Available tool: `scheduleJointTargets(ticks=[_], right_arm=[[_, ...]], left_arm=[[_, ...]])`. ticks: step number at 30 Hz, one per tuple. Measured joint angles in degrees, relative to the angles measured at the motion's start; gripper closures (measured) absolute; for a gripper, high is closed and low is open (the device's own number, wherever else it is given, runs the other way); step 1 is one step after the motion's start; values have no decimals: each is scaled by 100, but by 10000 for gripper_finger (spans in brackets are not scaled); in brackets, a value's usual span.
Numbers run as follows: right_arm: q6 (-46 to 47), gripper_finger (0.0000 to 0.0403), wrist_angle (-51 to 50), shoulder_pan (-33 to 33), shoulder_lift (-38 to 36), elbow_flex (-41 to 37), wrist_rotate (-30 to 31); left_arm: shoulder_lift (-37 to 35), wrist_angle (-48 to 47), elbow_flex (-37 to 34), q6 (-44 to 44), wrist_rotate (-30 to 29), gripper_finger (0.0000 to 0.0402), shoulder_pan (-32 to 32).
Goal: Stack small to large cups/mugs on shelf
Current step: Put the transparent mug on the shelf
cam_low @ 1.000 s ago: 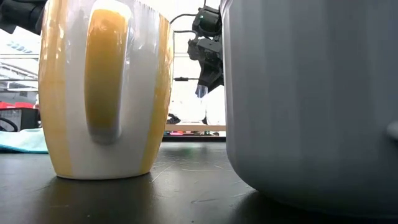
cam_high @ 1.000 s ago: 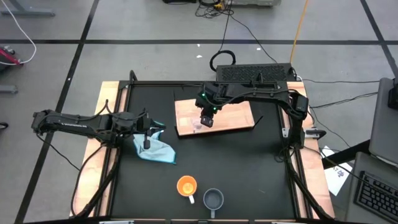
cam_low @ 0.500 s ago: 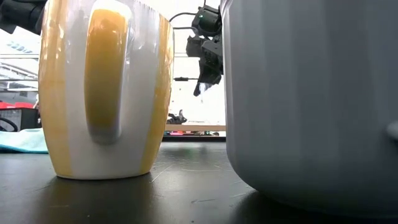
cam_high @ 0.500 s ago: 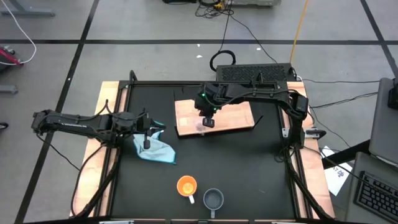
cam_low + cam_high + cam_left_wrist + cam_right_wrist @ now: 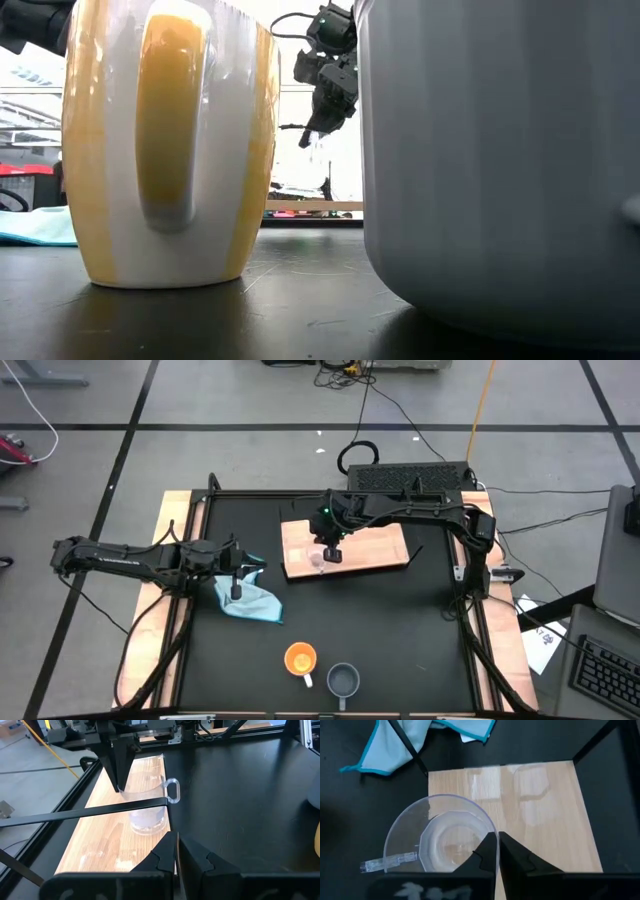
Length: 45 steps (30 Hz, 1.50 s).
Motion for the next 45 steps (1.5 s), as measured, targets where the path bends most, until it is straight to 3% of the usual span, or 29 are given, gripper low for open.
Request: scheduleJointTargets(ticks=[13,23,45], right_arm=[[151,402,-7,-103,308,54,-47],[-67,403,-165,1,316,227,454],[-69,403,17,235,321,229,723]], left_arm=[[1,-4,0,19,0,378,-2],[1,-47,0,25,0,378,-2],[1,-175,0,-73,4,378,-11]])
